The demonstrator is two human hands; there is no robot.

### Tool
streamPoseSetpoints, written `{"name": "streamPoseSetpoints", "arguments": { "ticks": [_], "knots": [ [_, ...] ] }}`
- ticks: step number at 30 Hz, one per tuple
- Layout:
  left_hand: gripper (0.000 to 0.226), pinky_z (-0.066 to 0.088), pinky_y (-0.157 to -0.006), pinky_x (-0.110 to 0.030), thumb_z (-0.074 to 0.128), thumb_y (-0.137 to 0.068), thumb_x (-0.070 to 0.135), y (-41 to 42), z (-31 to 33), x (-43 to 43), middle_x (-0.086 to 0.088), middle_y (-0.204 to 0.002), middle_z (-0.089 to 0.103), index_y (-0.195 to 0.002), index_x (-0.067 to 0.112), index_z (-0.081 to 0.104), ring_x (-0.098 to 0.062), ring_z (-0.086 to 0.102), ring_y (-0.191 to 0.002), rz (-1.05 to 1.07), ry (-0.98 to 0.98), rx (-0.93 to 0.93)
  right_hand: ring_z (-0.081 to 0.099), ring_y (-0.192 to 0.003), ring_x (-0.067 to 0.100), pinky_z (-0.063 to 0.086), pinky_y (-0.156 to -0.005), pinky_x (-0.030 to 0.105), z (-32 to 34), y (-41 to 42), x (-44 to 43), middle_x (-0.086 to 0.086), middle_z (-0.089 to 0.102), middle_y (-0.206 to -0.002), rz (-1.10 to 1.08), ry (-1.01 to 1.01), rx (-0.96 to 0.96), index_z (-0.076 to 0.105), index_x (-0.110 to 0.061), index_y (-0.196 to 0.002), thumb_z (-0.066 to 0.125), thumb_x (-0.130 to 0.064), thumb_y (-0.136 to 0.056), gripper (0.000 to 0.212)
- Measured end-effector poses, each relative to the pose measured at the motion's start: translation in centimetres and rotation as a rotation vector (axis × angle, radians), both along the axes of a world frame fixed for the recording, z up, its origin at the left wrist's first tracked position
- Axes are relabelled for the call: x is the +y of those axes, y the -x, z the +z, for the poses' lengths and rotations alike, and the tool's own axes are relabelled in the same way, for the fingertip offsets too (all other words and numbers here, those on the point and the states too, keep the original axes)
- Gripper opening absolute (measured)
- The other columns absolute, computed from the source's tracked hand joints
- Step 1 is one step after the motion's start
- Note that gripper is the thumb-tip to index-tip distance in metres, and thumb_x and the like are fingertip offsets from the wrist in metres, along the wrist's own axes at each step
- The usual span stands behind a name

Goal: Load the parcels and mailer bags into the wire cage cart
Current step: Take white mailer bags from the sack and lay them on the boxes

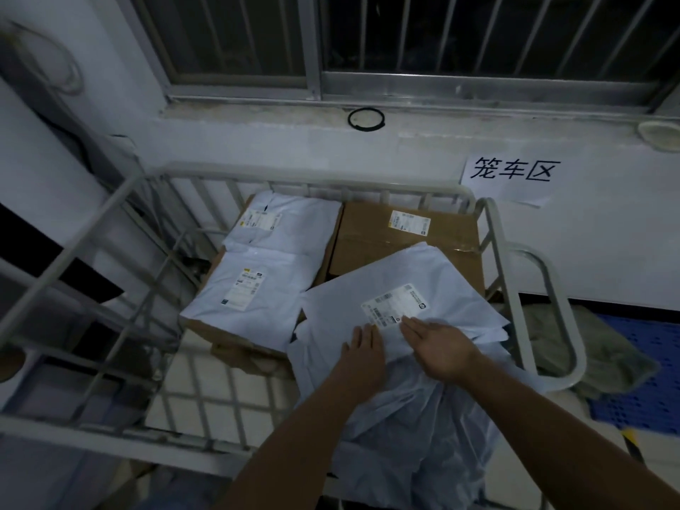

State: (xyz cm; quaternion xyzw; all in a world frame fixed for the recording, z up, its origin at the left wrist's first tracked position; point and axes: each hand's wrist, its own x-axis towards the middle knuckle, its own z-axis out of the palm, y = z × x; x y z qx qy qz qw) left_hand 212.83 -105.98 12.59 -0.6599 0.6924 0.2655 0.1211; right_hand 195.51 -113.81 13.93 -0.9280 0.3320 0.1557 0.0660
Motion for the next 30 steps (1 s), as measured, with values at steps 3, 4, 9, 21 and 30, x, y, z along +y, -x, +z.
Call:
{"name": "streamPoseSetpoints", "arguments": {
  "ticks": [3,4,9,21,30],
  "knots": [
    [0.067,0.014,-0.121,-0.055,0.035,-0.106,0.014,-1.2,0.2,-0.7,-0.025,-0.163,-0.006,-0.153,-0.008,-0.008,-0.043,-0.003,-0.151,-0.059,-0.004,0.000,0.049,-0.136,0.030,0.040,-0.110,0.040,-0.1,0.7,-1.1,0.020,0.037,-0.155,-0.018,-0.008,-0.050,0.038,0.000,-0.150,0.069,-0.047,-0.085,0.086],
    [0.067,0.015,-0.121,-0.055,0.036,-0.105,0.011,-1.7,0.2,-0.9,-0.027,-0.162,-0.004,-0.152,-0.010,-0.008,-0.045,-0.001,-0.150,-0.073,-0.006,-0.005,0.039,-0.144,0.027,0.032,-0.116,0.038,0.4,0.8,-1.4,0.015,0.024,-0.163,-0.023,-0.056,-0.018,0.026,-0.004,-0.155,0.047,-0.067,-0.089,0.094],
    [0.060,0.026,-0.114,-0.051,0.038,-0.105,0.010,-3.3,0.9,-2.5,-0.033,-0.155,0.016,-0.150,-0.013,0.007,-0.045,0.030,-0.137,0.012,-0.064,0.118,0.033,-0.146,0.018,0.028,-0.118,0.030,1.4,0.3,-2.9,-0.006,0.022,-0.165,-0.132,-0.223,-0.009,0.035,-0.024,-0.154,-0.012,-0.094,-0.062,0.125],
    [0.063,0.000,-0.122,-0.041,0.035,-0.107,0.010,-6.8,4.4,-4.3,-0.031,-0.161,0.002,-0.149,-0.017,-0.005,-0.042,0.012,-0.149,-0.074,0.192,-0.141,0.039,-0.141,0.023,0.024,-0.113,0.027,2.6,-1.6,-5.7,0.009,0.035,-0.159,-0.220,-0.135,0.034,0.018,-0.017,-0.159,0.041,-0.016,-0.106,0.058],
    [0.044,0.035,-0.111,-0.030,0.038,-0.106,0.011,-10.3,6.5,-6.5,-0.019,-0.147,0.043,-0.147,-0.003,0.032,-0.027,0.045,-0.134,0.128,0.336,-0.042,0.057,-0.123,0.026,0.045,-0.101,0.037,7.0,-8.3,-8.6,0.010,0.056,-0.139,-0.287,0.009,-0.155,0.041,-0.016,-0.147,0.044,-0.018,-0.104,0.043]
  ]
}}
